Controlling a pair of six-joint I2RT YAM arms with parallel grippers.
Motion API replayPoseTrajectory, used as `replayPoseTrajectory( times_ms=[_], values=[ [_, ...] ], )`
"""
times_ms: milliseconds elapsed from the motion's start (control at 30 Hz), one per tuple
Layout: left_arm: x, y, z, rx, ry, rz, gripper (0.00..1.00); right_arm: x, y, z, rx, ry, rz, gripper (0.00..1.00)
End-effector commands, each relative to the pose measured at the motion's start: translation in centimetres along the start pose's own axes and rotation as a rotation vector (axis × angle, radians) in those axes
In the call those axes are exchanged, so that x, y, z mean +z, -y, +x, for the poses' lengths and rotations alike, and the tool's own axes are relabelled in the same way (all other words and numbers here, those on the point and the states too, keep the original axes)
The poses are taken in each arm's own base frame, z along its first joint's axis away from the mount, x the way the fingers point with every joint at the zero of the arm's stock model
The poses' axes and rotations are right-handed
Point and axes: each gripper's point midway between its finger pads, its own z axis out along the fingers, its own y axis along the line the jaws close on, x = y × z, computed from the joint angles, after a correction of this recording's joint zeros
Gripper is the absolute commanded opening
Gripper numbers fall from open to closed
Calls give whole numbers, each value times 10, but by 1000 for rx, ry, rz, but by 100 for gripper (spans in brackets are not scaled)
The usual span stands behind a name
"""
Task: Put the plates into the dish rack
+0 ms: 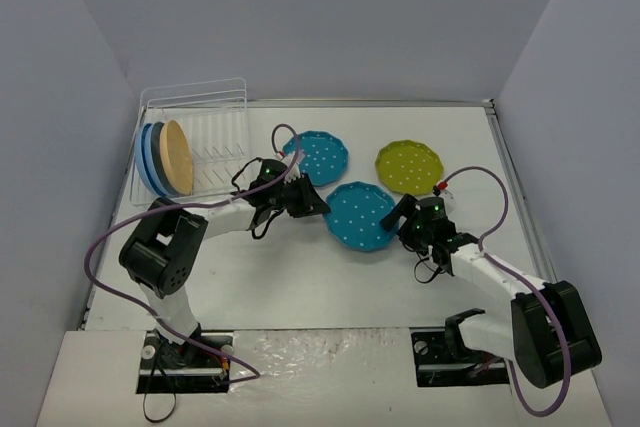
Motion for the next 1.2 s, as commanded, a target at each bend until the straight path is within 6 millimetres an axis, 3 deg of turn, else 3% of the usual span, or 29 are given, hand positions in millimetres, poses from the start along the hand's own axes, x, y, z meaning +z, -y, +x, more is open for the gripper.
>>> replayPoseTrajectory(
  times_ms=[0, 200, 700, 933, 1167],
  values=[
    [-35, 93, -46, 108, 134, 291, 0, -9, -35, -21, 34, 76, -141, 81],
    [-39, 97, -48, 110, 141, 302, 0, -22, -59, -29, 97, 119, -285, 81],
    [-52, 107, -53, 110, 161, 333, 0, -15, -57, -10, 162, 76, -360, 81],
    [-54, 109, -53, 106, 161, 346, 0, -34, -85, -22, 214, 133, -553, 80],
    [-57, 111, -52, 106, 165, 353, 0, -46, -94, -28, 251, 166, -635, 75]
  ],
)
